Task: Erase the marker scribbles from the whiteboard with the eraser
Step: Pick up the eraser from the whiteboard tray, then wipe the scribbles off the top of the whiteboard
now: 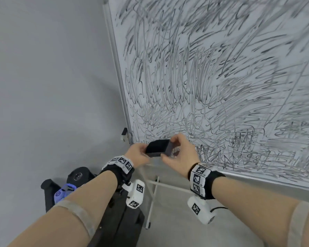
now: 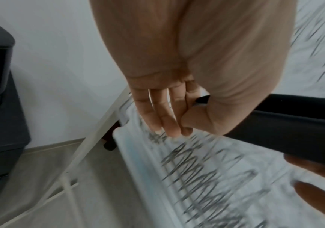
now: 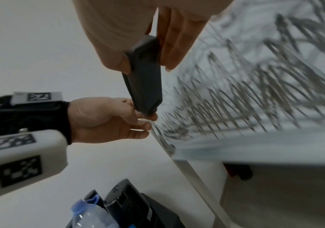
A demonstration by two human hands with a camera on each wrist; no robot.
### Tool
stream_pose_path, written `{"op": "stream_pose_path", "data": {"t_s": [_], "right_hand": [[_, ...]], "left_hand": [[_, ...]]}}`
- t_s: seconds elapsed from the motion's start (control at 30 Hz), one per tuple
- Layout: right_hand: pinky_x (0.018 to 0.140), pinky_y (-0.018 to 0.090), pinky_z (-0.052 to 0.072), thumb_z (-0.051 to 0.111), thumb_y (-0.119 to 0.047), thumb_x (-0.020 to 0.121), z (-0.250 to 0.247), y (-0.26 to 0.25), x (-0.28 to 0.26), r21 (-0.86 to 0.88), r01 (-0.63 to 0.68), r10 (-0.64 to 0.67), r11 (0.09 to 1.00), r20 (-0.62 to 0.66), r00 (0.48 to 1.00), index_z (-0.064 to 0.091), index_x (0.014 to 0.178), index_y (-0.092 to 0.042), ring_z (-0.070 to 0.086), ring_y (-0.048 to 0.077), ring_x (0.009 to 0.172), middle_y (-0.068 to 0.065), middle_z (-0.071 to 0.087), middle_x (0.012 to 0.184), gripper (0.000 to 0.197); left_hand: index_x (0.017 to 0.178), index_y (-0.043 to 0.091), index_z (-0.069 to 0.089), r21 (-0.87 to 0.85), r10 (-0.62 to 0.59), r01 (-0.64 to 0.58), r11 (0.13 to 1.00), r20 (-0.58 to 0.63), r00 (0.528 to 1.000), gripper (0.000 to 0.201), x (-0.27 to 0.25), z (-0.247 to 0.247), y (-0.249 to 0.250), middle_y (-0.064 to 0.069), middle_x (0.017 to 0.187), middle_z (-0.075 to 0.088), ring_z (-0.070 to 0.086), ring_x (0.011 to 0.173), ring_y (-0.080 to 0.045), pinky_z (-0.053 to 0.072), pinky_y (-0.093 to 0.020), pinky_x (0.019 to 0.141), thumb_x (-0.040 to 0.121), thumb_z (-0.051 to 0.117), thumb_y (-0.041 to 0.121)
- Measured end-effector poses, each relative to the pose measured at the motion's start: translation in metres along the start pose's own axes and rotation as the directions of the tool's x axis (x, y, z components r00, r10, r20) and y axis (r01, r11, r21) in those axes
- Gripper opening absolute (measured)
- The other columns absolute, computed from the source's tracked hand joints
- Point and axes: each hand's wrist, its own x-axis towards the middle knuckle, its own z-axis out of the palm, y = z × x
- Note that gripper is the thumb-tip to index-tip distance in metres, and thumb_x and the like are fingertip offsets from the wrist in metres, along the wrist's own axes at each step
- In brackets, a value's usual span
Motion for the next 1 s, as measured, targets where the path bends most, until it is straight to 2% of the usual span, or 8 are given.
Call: {"op": "stream_pose_path", "data": {"t_s": [0.07,0.17,0.33,0.5,0.63,0.77,0.87,1.0], "right_hand": [[0.074,0.026,0.051,0.076,-0.038,0.066,-0.013,-0.035,0.010,0.041,0.105,-0.104,0.994,-0.026,0.994,0.044,0.101,-0.036,0.057,0.000,0.084,-0.018,0.058,0.094,0.048],[0.081,0.020,0.045,0.074,-0.037,0.066,-0.034,-0.091,0.029,0.083,0.266,-0.257,0.960,-0.107,0.961,0.044,0.108,-0.039,0.052,-0.002,0.094,-0.018,0.055,0.103,0.052],[0.095,0.028,0.047,0.074,-0.023,0.073,-0.069,-0.163,0.059,0.147,0.473,-0.444,0.869,-0.192,0.875,0.039,0.124,-0.038,0.054,0.002,0.106,-0.014,0.054,0.116,0.064],[0.091,0.031,0.049,0.075,-0.024,0.074,-0.112,-0.223,0.095,0.055,0.604,-0.574,0.795,-0.253,0.779,0.041,0.130,-0.029,0.058,0.007,0.104,-0.009,0.059,0.115,0.065],[0.084,0.036,0.049,0.073,-0.031,0.073,-0.140,-0.261,0.126,-0.249,0.617,-0.665,0.746,-0.294,0.686,0.050,0.118,-0.022,0.057,0.017,0.097,-0.006,0.061,0.106,0.052],[0.081,0.040,0.037,0.065,-0.035,0.074,-0.145,-0.279,0.154,-0.710,0.535,-0.843,0.458,-0.156,0.515,0.061,0.106,-0.028,0.052,0.024,0.100,-0.006,0.062,0.107,0.033],[0.080,0.039,0.028,0.064,-0.033,0.076,-0.137,-0.280,0.168,-0.835,0.484,-0.874,0.261,0.008,0.487,0.064,0.109,-0.030,0.051,0.026,0.101,-0.005,0.062,0.111,0.034],[0.076,0.039,0.025,0.068,-0.026,0.072,-0.122,-0.273,0.181,-0.878,0.444,-0.863,0.180,0.075,0.499,0.068,0.104,-0.027,0.052,0.030,0.097,0.001,0.063,0.107,0.032]], "left_hand": [[0.092,0.016,0.069,-0.002,0.037,-0.037,0.999,-0.037,0.999,0.033,-0.005,-0.023,0.025,0.010,0.075,0.074,0.067,0.069,0.002,0.056,-0.018,0.071,0.072,0.070,-0.010],[0.094,0.011,0.072,-0.050,0.119,-0.123,0.991,-0.066,0.991,0.034,-0.010,-0.061,0.064,0.000,0.079,0.076,0.071,0.079,-0.017,0.058,-0.041,0.079,0.060,0.074,0.006],[0.093,0.009,0.065,-0.088,0.238,-0.250,0.964,-0.129,0.963,0.034,-0.028,-0.105,0.136,-0.001,0.077,0.071,0.069,0.077,-0.016,0.053,-0.032,0.074,0.078,0.061,-0.022],[0.090,0.014,0.064,-0.022,0.315,-0.331,0.943,-0.254,0.914,0.038,-0.035,-0.144,0.198,-0.002,0.077,0.074,0.071,0.082,-0.020,0.054,-0.033,0.075,0.077,0.054,-0.019],[0.088,0.015,0.062,0.186,0.429,-0.397,0.899,-0.561,0.708,0.033,-0.038,-0.186,0.236,0.000,0.084,0.063,0.059,0.081,-0.018,0.048,-0.026,0.075,0.064,0.046,0.000],[0.122,0.010,0.058,0.390,0.549,-0.388,0.835,-0.634,0.545,0.056,-0.037,-0.243,0.266,-0.007,0.118,0.058,0.054,0.107,-0.021,0.045,-0.031,0.092,0.067,0.054,0.001],[0.141,0.011,0.048,0.451,0.580,-0.369,0.813,-0.560,0.592,0.069,-0.024,-0.266,0.285,-0.009,0.144,0.048,0.045,0.134,-0.026,0.037,-0.042,0.113,0.074,0.052,-0.006],[0.148,0.016,0.040,0.588,0.591,-0.315,0.746,-0.366,0.719,0.071,0.001,-0.267,0.295,-0.006,0.151,0.045,0.044,0.138,-0.025,0.037,-0.039,0.115,0.082,0.057,-0.001]]}}
